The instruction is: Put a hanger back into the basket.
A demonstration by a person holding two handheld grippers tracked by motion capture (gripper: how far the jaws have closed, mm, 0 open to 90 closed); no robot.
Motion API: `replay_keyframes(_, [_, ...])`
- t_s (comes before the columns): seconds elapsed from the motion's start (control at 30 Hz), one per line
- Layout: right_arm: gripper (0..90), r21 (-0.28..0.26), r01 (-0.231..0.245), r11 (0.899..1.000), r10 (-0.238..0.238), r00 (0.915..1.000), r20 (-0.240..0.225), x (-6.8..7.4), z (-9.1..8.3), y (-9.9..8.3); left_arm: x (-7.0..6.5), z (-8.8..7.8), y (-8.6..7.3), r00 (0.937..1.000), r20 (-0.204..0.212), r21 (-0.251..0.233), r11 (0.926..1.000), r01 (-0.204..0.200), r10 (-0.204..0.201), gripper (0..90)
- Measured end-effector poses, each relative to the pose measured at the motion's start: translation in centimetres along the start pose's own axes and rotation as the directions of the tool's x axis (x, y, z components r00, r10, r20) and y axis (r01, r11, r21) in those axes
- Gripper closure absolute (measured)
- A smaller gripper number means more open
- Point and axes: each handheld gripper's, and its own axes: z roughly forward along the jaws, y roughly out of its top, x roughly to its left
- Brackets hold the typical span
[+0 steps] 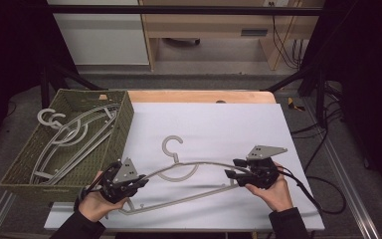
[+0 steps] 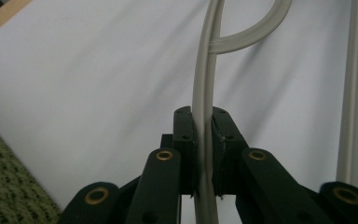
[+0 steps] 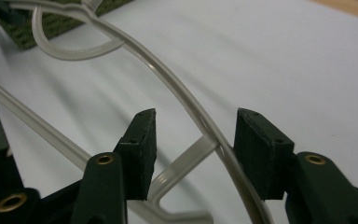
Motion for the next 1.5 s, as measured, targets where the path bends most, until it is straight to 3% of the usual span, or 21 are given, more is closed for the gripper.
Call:
replay_keyframes(0.1, [41.2,-0.075,-0.024,0.997,0.025,0.9995,0.019,-0.4,-0.8,-0.1,0.1,-0.1,0.0,0.9988,-0.034,-0.005,0.9993,0.036,-0.036,81.9])
replay_keyframes(0.3, [25.1,-0.188,-0.063,0.980,0.078,0.9943,0.072,-1.4,-2.7,-0.6,0.8,-1.0,-0.2,0.9913,-0.088,-0.036,0.9948,0.095,-0.098,81.9])
replay_keyframes(0.37, [22.1,-0.206,-0.089,0.974,0.107,0.9912,0.078,-1.7,-3.3,-0.8,1.1,-1.5,-0.2,0.9909,-0.107,-0.025,0.9965,0.080,-0.082,81.9])
replay_keyframes(0.57, [15.0,-0.235,-0.140,0.962,0.169,0.9793,0.110,-2.7,-4.3,-2.1,1.9,-3.4,-0.2,0.9802,-0.150,-0.099,0.9884,0.115,-0.129,81.9])
replay_keyframes(0.67, [11.0,-0.243,-0.163,0.956,0.200,0.9705,0.135,-3.2,-4.4,-2.5,2.5,-4.9,-0.3,0.9723,-0.168,-0.145,0.9797,0.138,-0.162,81.9])
replay_keyframes(0.77, [7.4,-0.241,-0.165,0.956,0.205,0.9671,0.150,-3.4,-4.3,-2.9,3.2,-6.4,-0.4,0.9630,-0.183,-0.195,0.9674,0.162,-0.198,81.9])
replay_keyframes(0.87, [4.8,-0.230,-0.166,0.959,0.208,0.9632,0.171,-3.6,-4.1,-3.1,4.0,-7.6,-0.5,0.9553,-0.211,-0.227,0.9610,0.159,-0.207,81.9])
replay_keyframes(0.93, [4.3,-0.226,-0.174,0.958,0.216,0.9606,0.175,-3.7,-4.1,-3.2,4.7,-8.3,-0.6,0.9463,-0.235,-0.238,0.9571,0.165,-0.222,81.9])
replay_keyframes(0.97, [4.3,-0.234,-0.181,0.955,0.224,0.9595,0.172,-3.7,-4.1,-3.2,5.0,-8.7,-0.6,0.9464,-0.236,-0.241,0.9567,0.164,-0.221,81.9])
replay_keyframes(1.0, [4.3,-0.236,-0.180,0.955,0.223,0.9595,0.172,-3.7,-4.1,-3.3,5.2,-9.0,-0.6,0.9403,-0.239,-0.249,0.9513,0.182,-0.242,81.9])
replay_keyframes(1.1, [4.3,-0.234,-0.172,0.957,0.216,0.9596,0.180,-3.7,-4.3,-3.3,6.3,-9.6,-0.7,0.9315,-0.257,-0.256,0.9475,0.192,-0.258,81.9])
replay_keyframes(1.3, [3.8,-0.227,-0.170,0.959,0.213,0.9600,0.182,-3.8,-4.2,-3.3,8.8,-10.9,-0.9,0.9059,-0.318,-0.250,0.9463,0.205,-0.280,81.9])
replay_keyframes(1.4, [3.8,-0.228,-0.169,0.959,0.213,0.9595,0.185,-3.7,-4.2,-3.3,10.4,-11.7,-1.3,0.8909,-0.328,-0.266,0.9358,0.232,-0.314,81.9])
replay_keyframes(1.5, [3.6,-0.229,-0.170,0.959,0.214,0.9594,0.184,-3.7,-4.2,-3.3,11.5,-12.3,-1.8,0.8819,-0.335,-0.275,0.9297,0.245,-0.332,81.9])
